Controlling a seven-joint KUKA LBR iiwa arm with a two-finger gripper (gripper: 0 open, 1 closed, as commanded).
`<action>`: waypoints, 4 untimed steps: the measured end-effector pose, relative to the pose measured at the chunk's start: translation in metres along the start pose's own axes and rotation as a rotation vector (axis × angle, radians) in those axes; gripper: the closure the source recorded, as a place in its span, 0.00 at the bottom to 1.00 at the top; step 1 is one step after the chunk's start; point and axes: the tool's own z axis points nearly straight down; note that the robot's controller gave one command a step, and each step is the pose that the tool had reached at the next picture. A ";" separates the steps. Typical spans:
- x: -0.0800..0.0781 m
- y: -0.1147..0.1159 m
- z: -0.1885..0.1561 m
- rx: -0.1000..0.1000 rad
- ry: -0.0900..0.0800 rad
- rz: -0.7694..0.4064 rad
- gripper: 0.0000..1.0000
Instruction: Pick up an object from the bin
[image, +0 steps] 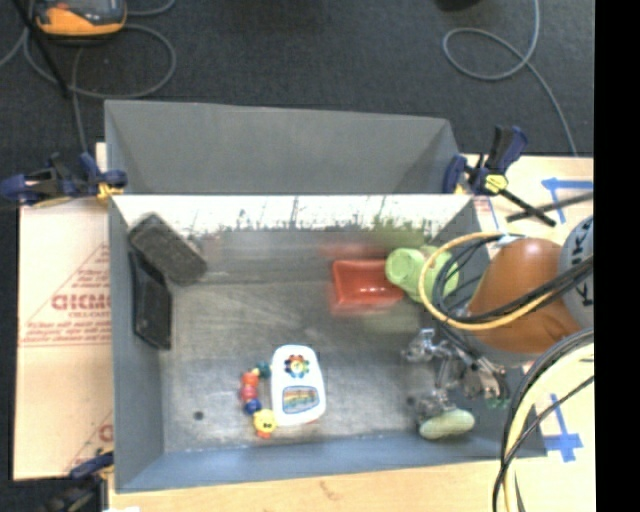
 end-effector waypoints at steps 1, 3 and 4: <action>0.000 0.000 0.000 0.000 0.000 -0.001 0.00; 0.011 0.031 -0.049 -0.014 0.026 -0.534 1.00; 0.009 0.027 -0.071 -0.022 0.033 -0.654 1.00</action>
Offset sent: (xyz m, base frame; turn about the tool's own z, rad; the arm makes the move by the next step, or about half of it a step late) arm -0.0150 0.0310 0.0480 -0.5330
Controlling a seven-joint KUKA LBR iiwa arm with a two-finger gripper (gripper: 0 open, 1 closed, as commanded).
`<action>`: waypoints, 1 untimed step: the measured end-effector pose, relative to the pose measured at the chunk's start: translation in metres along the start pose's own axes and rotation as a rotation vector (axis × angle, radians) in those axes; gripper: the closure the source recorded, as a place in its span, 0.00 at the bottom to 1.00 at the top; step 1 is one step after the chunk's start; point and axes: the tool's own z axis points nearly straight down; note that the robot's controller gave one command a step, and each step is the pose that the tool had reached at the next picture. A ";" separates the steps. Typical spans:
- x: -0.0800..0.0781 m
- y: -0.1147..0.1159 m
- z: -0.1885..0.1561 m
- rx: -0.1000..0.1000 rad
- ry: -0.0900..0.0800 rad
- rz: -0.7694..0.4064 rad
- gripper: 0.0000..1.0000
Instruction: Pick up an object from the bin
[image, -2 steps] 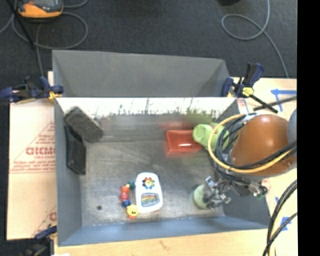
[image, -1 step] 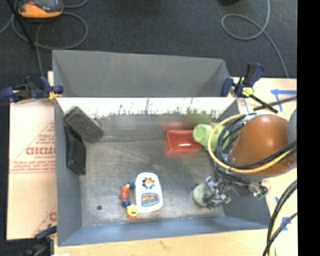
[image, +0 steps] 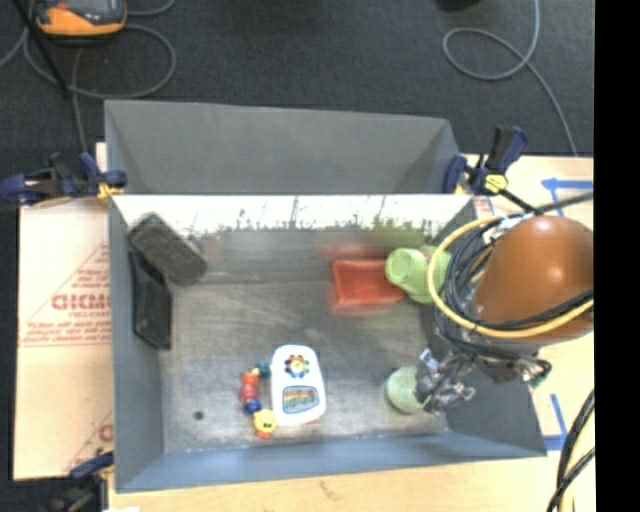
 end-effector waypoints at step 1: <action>-0.002 -0.016 0.015 0.007 -0.006 -0.215 0.00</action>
Offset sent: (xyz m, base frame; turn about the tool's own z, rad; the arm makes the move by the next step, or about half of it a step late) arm 0.0000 0.0000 0.0000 0.0000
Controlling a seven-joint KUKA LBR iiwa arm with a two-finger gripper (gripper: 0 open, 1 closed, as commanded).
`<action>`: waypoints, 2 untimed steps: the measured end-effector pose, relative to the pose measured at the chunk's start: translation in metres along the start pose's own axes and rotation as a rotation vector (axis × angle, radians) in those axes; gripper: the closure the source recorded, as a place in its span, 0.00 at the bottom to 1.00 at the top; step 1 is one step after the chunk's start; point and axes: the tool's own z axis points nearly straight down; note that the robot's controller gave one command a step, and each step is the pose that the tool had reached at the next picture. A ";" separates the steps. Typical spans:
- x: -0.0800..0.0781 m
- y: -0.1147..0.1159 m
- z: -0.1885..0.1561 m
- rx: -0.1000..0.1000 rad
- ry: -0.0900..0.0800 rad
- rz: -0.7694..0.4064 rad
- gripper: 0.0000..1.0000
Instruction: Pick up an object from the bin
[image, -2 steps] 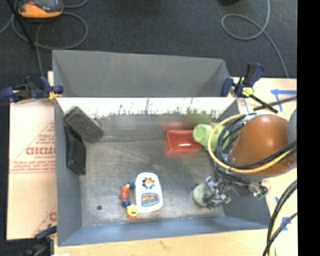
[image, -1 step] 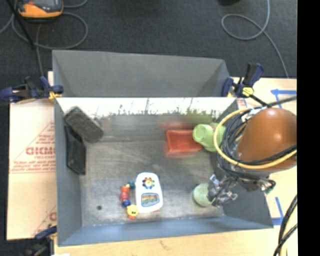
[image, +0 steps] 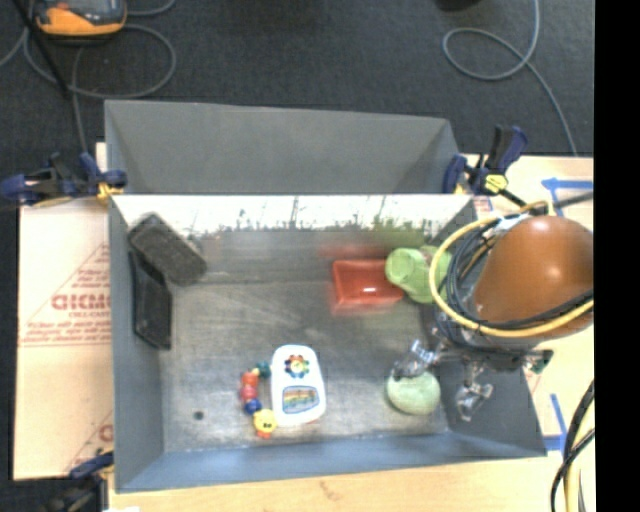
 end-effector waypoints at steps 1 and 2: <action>0.000 -0.001 0.006 0.000 0.000 -0.004 0.00; -0.027 -0.027 -0.030 -0.006 0.004 -0.038 0.00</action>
Offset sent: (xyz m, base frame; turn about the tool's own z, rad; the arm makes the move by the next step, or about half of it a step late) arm 0.0724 0.0117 0.0789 -0.0654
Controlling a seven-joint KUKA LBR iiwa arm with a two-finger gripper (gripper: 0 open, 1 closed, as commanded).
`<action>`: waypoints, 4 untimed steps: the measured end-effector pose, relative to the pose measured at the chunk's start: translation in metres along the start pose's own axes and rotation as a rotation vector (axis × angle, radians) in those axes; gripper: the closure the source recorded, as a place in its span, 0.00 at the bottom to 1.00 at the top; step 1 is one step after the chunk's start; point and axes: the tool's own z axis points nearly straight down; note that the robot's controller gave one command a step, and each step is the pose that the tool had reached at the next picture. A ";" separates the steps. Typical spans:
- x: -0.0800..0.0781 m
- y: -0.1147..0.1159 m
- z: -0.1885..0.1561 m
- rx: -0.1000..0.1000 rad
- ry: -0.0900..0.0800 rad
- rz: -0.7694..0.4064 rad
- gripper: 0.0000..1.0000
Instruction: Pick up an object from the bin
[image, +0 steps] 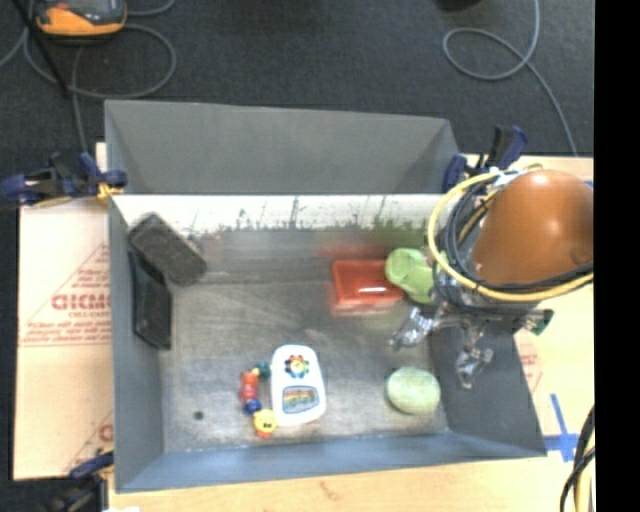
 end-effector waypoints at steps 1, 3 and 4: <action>-0.023 0.046 0.085 0.014 0.008 -0.171 1.00; -0.020 0.047 0.039 0.001 0.000 -0.169 1.00; -0.013 0.040 -0.029 0.002 -0.001 -0.185 1.00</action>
Offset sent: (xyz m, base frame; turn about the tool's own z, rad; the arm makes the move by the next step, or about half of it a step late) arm 0.0000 0.0000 0.0000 0.0000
